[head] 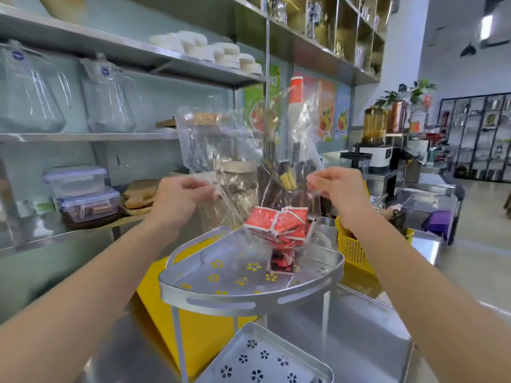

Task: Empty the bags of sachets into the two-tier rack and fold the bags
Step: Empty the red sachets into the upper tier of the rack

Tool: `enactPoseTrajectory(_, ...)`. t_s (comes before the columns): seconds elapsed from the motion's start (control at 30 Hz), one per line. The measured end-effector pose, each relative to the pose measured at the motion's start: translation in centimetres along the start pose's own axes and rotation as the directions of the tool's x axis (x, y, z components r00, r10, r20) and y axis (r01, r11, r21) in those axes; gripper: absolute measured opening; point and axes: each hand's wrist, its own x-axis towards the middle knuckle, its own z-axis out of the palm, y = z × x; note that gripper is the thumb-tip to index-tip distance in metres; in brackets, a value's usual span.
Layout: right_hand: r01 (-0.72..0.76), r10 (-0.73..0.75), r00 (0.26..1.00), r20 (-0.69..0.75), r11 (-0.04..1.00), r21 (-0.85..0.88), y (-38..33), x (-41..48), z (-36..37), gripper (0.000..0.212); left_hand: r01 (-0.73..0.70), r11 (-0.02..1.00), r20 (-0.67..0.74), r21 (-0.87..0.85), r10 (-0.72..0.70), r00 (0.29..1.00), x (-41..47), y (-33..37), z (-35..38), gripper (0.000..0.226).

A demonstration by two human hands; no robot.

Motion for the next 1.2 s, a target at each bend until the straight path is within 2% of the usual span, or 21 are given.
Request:
enactPoseTrajectory(0.17, 0.043, -0.039, 0.998, -0.054, 0.997, 0.067, -4.0, 1.5, -0.5, 0.020, -0.071, 0.995, -0.113, -0.073, 0.063, 0.992, 1.8, 2.7, -0.3, 0.015)
enactPoseTrajectory(0.23, 0.022, -0.017, 0.998, -0.052, 0.994, 0.102, -4.9, 1.8, -0.4, 0.020, -0.082, 0.993, -0.137, -0.086, 0.070, 0.988, 2.4, 3.4, -0.6, 0.004)
enactPoseTrajectory(0.3, 0.005, 0.000, 0.999, -0.035, 0.991, 0.133, -5.3, 1.9, -0.2, 0.016, -0.062, 0.994, -0.162, -0.092, 0.046, 0.986, 2.7, 3.8, -1.0, 0.012)
enactPoseTrajectory(0.37, 0.000, 0.005, 1.000, -0.030, 0.989, 0.150, -5.4, 1.8, -0.2, 0.016, -0.052, 0.992, -0.165, -0.114, 0.033, 0.986, 3.0, 3.9, -1.5, 0.014)
enactPoseTrajectory(0.47, 0.014, -0.011, 1.000, -0.023, 0.986, 0.164, -5.2, 1.8, -0.1, 0.014, -0.051, 0.992, -0.157, -0.117, 0.032, 0.987, 2.9, 3.8, -1.9, 0.004)
enactPoseTrajectory(0.6, 0.035, -0.030, 0.999, -0.030, 0.983, 0.181, -5.1, 1.9, -0.1, 0.015, -0.089, 0.988, -0.173, -0.130, 0.066, 0.983, 2.6, 3.7, -2.1, 0.015)
enactPoseTrajectory(0.77, 0.113, -0.092, 0.991, -0.098, 0.966, 0.234, -6.7, 2.6, -0.3, 0.013, -0.189, 0.978, -0.221, -0.092, 0.165, 0.961, 2.4, 5.0, -3.1, 0.013)
enactPoseTrajectory(0.9, 0.178, -0.151, 0.982, -0.115, 0.941, 0.286, -9.1, 2.9, 0.4, 0.016, -0.213, 0.970, -0.239, -0.117, 0.180, 0.954, 2.1, 6.9, -5.7, 0.016)
enactPoseTrajectory(1.03, 0.178, -0.169, 0.984, -0.055, 0.942, 0.286, -10.5, 2.2, 3.0, 0.015, -0.208, 0.977, -0.307, -0.055, 0.182, 0.934, 1.2, 7.3, -9.0, 0.022)
enactPoseTrajectory(1.2, 0.065, -0.100, 0.990, 0.097, 0.945, 0.319, -9.5, 0.1, 8.6, 0.016, -0.153, 0.988, -0.388, 0.017, 0.148, 0.910, -2.0, 5.4, -14.2, 0.029)
